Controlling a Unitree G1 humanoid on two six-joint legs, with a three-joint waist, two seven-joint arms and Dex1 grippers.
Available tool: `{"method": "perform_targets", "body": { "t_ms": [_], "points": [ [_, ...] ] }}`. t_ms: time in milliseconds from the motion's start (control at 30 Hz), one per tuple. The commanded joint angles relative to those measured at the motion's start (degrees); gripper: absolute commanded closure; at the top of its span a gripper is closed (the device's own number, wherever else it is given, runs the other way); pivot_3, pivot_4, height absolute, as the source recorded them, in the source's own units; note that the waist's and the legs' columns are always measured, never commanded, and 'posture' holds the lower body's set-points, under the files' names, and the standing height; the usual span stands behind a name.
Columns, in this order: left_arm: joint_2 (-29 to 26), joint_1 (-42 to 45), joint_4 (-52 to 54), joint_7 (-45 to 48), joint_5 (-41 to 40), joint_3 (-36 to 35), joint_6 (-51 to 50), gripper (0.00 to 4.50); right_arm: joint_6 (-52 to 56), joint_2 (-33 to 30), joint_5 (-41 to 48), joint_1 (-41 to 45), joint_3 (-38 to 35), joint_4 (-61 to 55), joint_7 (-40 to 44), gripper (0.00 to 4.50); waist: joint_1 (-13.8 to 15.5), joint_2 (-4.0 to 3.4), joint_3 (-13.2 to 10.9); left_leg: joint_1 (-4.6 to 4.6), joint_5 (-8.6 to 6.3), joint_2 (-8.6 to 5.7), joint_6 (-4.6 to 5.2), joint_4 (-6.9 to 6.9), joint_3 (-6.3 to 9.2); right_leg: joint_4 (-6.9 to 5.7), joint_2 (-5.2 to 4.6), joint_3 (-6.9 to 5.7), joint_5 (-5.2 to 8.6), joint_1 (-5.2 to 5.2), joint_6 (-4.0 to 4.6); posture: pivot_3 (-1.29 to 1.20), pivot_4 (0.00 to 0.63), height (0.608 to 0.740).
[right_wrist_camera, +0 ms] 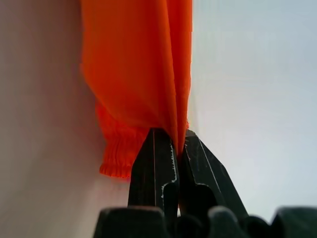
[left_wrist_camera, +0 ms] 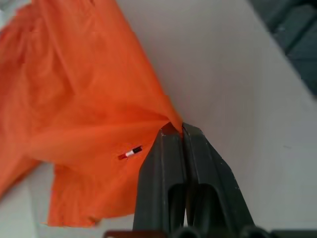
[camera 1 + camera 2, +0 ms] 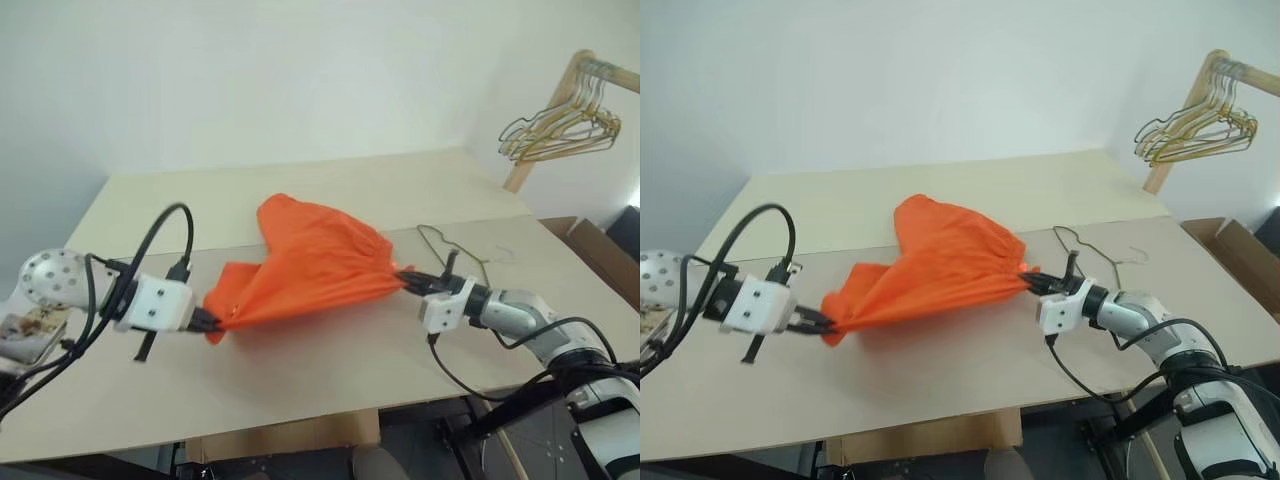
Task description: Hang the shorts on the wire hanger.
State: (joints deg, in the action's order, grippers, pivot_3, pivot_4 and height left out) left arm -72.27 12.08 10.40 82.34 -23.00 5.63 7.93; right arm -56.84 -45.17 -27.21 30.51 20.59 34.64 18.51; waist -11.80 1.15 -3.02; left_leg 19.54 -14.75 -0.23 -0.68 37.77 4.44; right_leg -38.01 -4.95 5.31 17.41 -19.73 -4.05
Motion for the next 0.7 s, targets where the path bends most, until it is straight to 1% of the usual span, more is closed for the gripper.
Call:
{"method": "perform_targets", "body": {
  "t_ms": [33, 100, 167, 267, 400, 433, 533, 700],
  "points": [
    [-2.52, -5.63, 7.35, 2.64, -4.19, -4.75, -3.71, 4.46, -0.79, -4.80, -4.19, -1.09, -0.80, 0.32, -0.13, 4.50, 1.36, -0.02, -0.02, 0.00, -0.05, 0.04, 0.07, 0.00, 0.00, 0.00, 0.04, -0.01, 0.02, -0.01, 0.06, -0.07, 0.032, 0.740],
    [-2.59, -8.32, 10.98, 2.43, -5.24, -6.14, -5.69, 4.46, -0.94, -6.15, -5.53, -2.41, -0.51, 0.06, -0.23, 4.50, 2.52, 0.01, -0.02, 0.08, -0.12, 0.10, 0.18, 0.01, -0.01, -0.01, 0.08, -0.01, 0.06, -0.09, 0.14, -0.07, 0.032, 0.740],
    [-2.27, -9.70, 15.11, 1.40, -6.05, -6.33, -8.38, 4.46, -0.28, -8.03, -7.77, -4.35, -1.02, -0.96, -1.31, 4.50, 3.05, 0.01, -0.02, 0.35, -0.13, 0.14, 0.20, 0.08, -0.04, -0.05, 0.16, 0.05, 0.03, -0.37, 0.19, -0.08, 0.029, 0.740],
    [-0.90, -8.47, 19.07, -0.54, -6.74, -5.06, -12.57, 4.46, 1.63, -10.16, -10.00, -6.69, -2.12, -2.85, -2.72, 4.50, 3.47, 0.00, -0.01, 0.37, -0.13, 0.13, 0.20, 0.09, -0.08, -0.06, 0.15, 0.08, 0.03, -0.37, 0.20, -0.09, 0.024, 0.740],
    [1.95, -4.27, 20.63, -2.32, -4.17, -0.94, -16.41, 4.46, 3.90, -13.16, -10.07, -11.37, -3.97, -6.44, -3.98, 4.50, 3.26, -0.02, 0.02, 0.31, -0.13, 0.14, 0.20, 0.10, -0.13, -0.06, 0.18, 0.10, 0.02, -0.33, 0.22, -0.12, 0.017, 0.740],
    [2.44, -3.57, 20.39, -2.16, -3.59, -0.28, -16.65, 4.50, 4.20, -13.71, -10.10, -12.38, -4.27, -7.34, -4.22, 4.23, 3.18, -0.04, 0.03, 0.32, -0.13, 0.15, 0.20, 0.10, -0.13, -0.06, 0.20, 0.10, 0.02, -0.33, 0.22, -0.12, 0.016, 0.740],
    [3.30, -2.52, 19.08, -0.85, -2.60, 0.71, -16.52, 3.83, 4.98, -14.82, -9.19, -15.95, -5.45, -11.09, -4.10, 3.38, 2.81, -0.04, 0.03, 0.34, -0.13, 0.20, 0.20, 0.10, -0.12, -0.05, 0.28, 0.12, 0.01, -0.34, 0.25, -0.15, 0.013, 0.740],
    [2.94, -3.62, 15.70, 2.36, -1.40, -1.10, -13.67, 2.20, 6.52, -17.51, -5.38, -23.76, -8.91, -20.58, -1.53, 1.63, 1.63, -0.08, 0.07, 0.33, -0.14, 0.37, 0.22, 0.09, -0.16, -0.04, 0.46, 0.17, 0.01, -0.33, 0.33, -0.16, 0.014, 0.740]
  ]
}}
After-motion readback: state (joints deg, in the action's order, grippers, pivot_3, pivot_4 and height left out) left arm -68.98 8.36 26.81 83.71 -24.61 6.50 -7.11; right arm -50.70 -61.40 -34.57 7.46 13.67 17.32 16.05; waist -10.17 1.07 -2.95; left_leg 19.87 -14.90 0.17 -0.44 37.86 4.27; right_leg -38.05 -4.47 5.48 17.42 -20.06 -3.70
